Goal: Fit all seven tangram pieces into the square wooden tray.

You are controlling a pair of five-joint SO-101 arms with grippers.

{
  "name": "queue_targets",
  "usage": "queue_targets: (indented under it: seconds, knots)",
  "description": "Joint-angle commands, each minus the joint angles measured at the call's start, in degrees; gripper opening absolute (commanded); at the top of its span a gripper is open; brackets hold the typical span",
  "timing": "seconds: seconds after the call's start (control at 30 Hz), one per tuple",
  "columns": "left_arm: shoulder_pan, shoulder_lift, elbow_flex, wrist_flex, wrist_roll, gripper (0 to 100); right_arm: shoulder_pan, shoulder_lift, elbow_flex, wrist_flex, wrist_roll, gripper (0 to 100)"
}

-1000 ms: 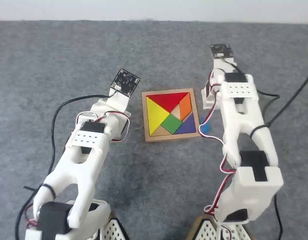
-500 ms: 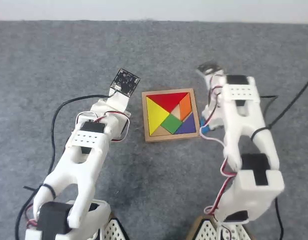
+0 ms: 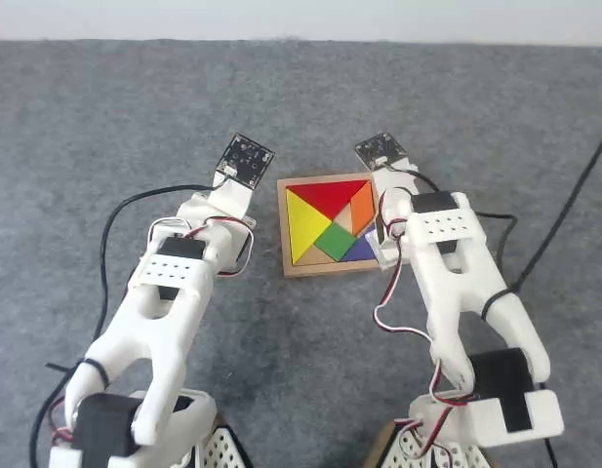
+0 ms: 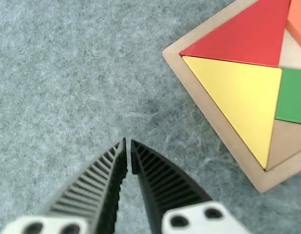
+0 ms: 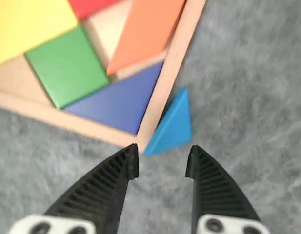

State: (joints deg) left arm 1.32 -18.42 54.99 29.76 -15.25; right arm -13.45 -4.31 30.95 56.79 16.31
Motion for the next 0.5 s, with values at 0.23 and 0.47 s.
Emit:
queue_targets:
  seconds: [0.23, 0.47]
  knots:
    - [-0.09, -2.11, -0.22, -1.23, -0.35, 1, 2.33, 4.44, -0.53, -5.58, 2.02, 16.5]
    - [-0.09, -2.11, -0.22, -1.23, -0.35, 1, 1.98, 4.44, -0.44, -5.41, 1.76, 16.6]
